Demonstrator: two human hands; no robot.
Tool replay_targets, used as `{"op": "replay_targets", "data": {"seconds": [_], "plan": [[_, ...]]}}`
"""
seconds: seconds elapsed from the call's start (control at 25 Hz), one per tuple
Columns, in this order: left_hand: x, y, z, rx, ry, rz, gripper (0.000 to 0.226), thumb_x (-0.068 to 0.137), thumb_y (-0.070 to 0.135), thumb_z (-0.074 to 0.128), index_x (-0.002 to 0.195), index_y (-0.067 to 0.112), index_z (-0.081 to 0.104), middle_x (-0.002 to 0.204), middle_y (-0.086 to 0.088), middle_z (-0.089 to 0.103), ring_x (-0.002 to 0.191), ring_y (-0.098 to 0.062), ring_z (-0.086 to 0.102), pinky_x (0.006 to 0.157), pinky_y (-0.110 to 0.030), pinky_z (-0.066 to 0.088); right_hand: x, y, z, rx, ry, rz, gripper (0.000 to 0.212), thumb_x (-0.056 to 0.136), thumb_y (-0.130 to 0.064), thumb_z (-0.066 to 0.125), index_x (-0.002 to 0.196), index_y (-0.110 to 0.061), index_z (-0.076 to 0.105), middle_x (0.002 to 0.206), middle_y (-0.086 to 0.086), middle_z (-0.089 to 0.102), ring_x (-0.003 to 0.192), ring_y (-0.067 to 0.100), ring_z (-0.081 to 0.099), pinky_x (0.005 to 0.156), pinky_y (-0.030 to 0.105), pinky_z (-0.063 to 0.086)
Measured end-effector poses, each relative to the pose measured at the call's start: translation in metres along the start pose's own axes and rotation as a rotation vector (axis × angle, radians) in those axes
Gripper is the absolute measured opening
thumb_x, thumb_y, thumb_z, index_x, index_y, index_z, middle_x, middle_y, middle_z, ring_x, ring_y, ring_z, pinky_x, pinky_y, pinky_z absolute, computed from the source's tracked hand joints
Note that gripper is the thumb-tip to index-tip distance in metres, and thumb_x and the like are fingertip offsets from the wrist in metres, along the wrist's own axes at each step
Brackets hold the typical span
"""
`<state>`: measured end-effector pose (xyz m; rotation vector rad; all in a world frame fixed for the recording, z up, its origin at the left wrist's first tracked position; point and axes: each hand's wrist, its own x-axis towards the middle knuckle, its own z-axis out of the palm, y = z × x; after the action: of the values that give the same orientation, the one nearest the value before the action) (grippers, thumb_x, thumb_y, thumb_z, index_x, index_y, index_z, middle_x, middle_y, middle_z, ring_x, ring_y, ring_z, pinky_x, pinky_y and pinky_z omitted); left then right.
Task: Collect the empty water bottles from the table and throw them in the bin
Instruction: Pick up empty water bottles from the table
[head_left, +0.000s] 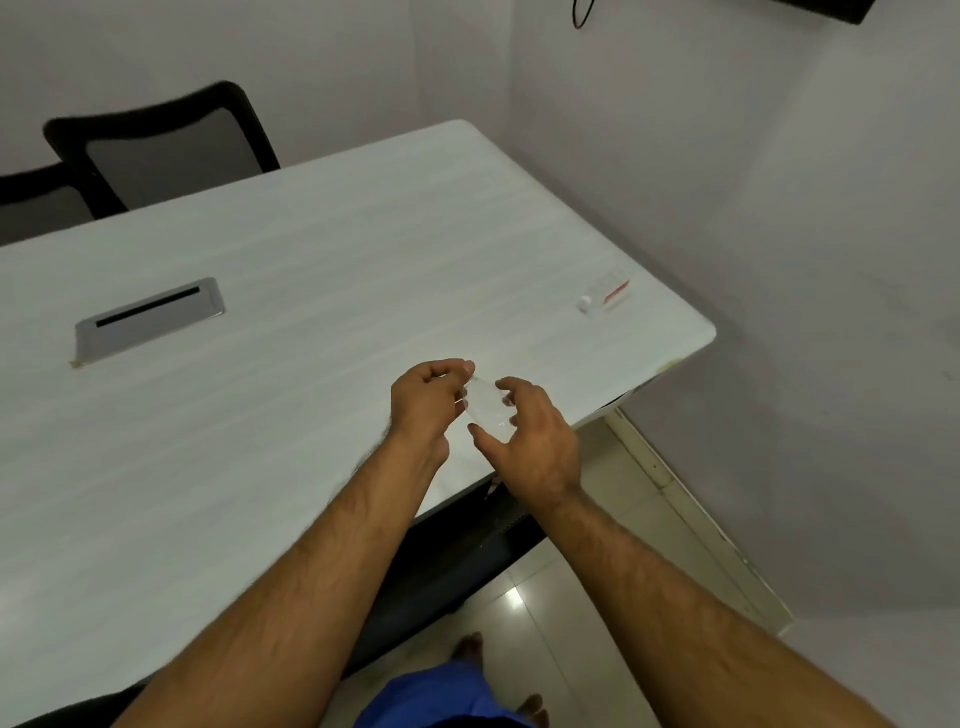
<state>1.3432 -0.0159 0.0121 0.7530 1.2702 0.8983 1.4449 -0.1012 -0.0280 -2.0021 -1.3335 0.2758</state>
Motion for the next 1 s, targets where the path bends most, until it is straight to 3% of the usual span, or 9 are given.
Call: {"op": "replay_targets", "data": {"seconds": [0.08,0.16,0.24,0.32,0.44,0.52,0.6,0.8,1.0], "plan": [[0.008,0.007,0.006,-0.042,-0.116,-0.033,0.013,0.087,0.005,0.07,0.099,0.008,0.074,0.1,-0.009,0.074,0.092,-0.023,0.07,0.088,-0.034,0.057,0.015,0.006,-0.011,0.237,-0.109,0.144,0.054,0.078,-0.055,0.072,0.124,-0.029,0.057,0.109,-0.01,0.067,0.084,0.01,0.068,0.069,0.026,0.058],[0.022,0.011,0.014,-0.051,-0.261,-0.073,0.016,0.09,0.002,0.065,0.102,0.007,0.073,0.098,-0.009,0.074,0.096,-0.024,0.069,0.094,-0.034,0.054,0.032,0.017,-0.029,0.641,-0.295,0.317,0.041,0.085,-0.047,0.071,0.118,-0.023,0.063,0.105,0.006,0.072,0.081,0.017,0.071,0.067,0.027,0.059],[0.03,0.009,0.027,-0.022,-0.36,-0.11,0.017,0.092,0.002,0.062,0.101,0.01,0.074,0.097,-0.008,0.073,0.1,-0.024,0.068,0.099,-0.037,0.051,0.047,0.033,-0.048,0.841,-0.455,0.434,0.031,0.093,-0.042,0.065,0.115,-0.019,0.068,0.105,0.016,0.074,0.083,0.023,0.073,0.068,0.031,0.058],[0.035,0.001,0.045,0.035,-0.363,-0.094,0.016,0.093,0.007,0.062,0.102,0.013,0.074,0.103,-0.008,0.074,0.103,-0.025,0.068,0.099,-0.038,0.051,0.057,0.045,-0.053,0.753,-0.46,0.423,0.032,0.094,-0.047,0.06,0.114,-0.023,0.07,0.104,0.01,0.075,0.084,0.019,0.073,0.071,0.031,0.059],[0.047,-0.001,0.08,0.097,-0.251,-0.013,0.013,0.09,0.013,0.068,0.101,0.013,0.074,0.107,-0.01,0.075,0.1,-0.024,0.07,0.093,-0.035,0.055,0.074,0.055,-0.051,0.522,-0.286,0.357,0.047,0.087,-0.058,0.062,0.118,-0.023,0.069,0.105,-0.002,0.074,0.088,0.012,0.071,0.076,0.029,0.058],[0.056,0.0,0.101,0.068,-0.277,-0.02,0.012,0.09,0.008,0.068,0.1,0.011,0.073,0.105,-0.011,0.074,0.097,-0.024,0.07,0.089,-0.032,0.056,0.087,0.063,-0.061,0.627,-0.262,0.425,0.046,0.088,-0.052,0.065,0.112,-0.014,0.071,0.097,0.008,0.075,0.078,0.017,0.07,0.067,0.029,0.056],[0.069,0.0,0.125,0.038,-0.346,-0.076,0.013,0.091,0.006,0.064,0.101,0.009,0.073,0.104,-0.011,0.074,0.098,-0.024,0.071,0.091,-0.032,0.054,0.108,0.08,-0.077,0.83,-0.365,0.576,0.046,0.091,-0.048,0.063,0.11,-0.007,0.071,0.091,0.018,0.074,0.07,0.023,0.066,0.06,0.033,0.049],[0.101,-0.011,0.206,0.046,-0.393,-0.114,0.014,0.094,0.007,0.061,0.101,0.009,0.073,0.103,-0.011,0.075,0.101,-0.025,0.071,0.095,-0.032,0.052,0.164,0.153,-0.1,1.061,-0.624,0.793,0.059,0.092,-0.06,0.052,0.12,-0.01,0.066,0.088,0.009,0.072,0.069,0.018,0.063,0.062,0.03,0.049],[0.135,-0.042,0.292,0.109,-0.214,-0.096,0.016,0.094,0.012,0.063,0.108,0.012,0.069,0.113,-0.013,0.073,0.102,-0.024,0.069,0.094,-0.033,0.054,0.24,0.231,-0.127,0.752,-0.59,0.78,0.059,0.087,-0.066,0.056,0.118,-0.017,0.069,0.1,0.005,0.078,0.086,0.023,0.074,0.075,0.039,0.057]]}}
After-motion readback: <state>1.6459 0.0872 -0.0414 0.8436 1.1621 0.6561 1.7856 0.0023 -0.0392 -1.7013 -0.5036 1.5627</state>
